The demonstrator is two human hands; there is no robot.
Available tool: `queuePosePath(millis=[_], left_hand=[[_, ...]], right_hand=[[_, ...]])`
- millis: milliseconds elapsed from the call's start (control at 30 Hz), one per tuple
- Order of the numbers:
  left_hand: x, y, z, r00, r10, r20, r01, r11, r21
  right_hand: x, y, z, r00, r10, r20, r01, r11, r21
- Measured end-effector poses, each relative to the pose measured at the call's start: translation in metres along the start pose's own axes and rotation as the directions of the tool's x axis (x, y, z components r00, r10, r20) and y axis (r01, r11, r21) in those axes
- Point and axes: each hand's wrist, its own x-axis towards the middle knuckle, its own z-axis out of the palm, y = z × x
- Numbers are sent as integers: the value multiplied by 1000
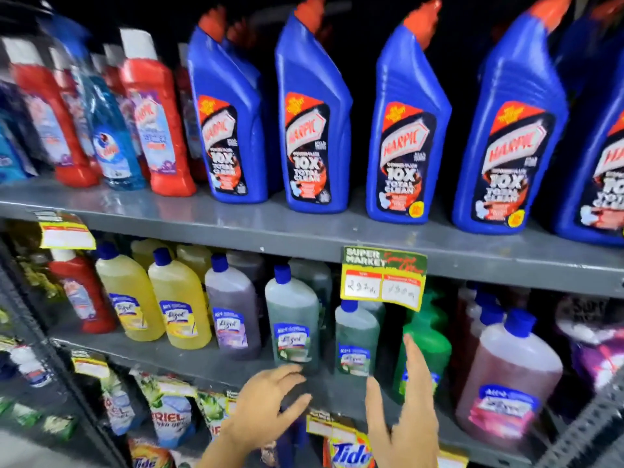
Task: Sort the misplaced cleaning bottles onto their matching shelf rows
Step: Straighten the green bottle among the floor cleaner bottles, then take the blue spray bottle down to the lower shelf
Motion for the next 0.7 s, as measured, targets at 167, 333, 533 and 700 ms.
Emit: queuePosePath(millis=[167, 333, 533, 700], left_hand=[[-2, -28, -98, 983, -5, -186, 2, 1000, -17], [-2, -88, -188, 931, 73, -357, -38, 994, 105], [-4, -174, -263, 898, 205, -390, -142, 973, 182], [-20, -243, -311, 901, 260, -347, -196, 958, 208]], right_hand=[[58, -72, 38, 940, -326, -101, 340, 921, 191], [93, -133, 106, 837, -533, -124, 547, 818, 178], [106, -207, 208, 846, -507, -164, 530, 833, 160], [105, -250, 292, 861, -460, -215, 488, 866, 103]])
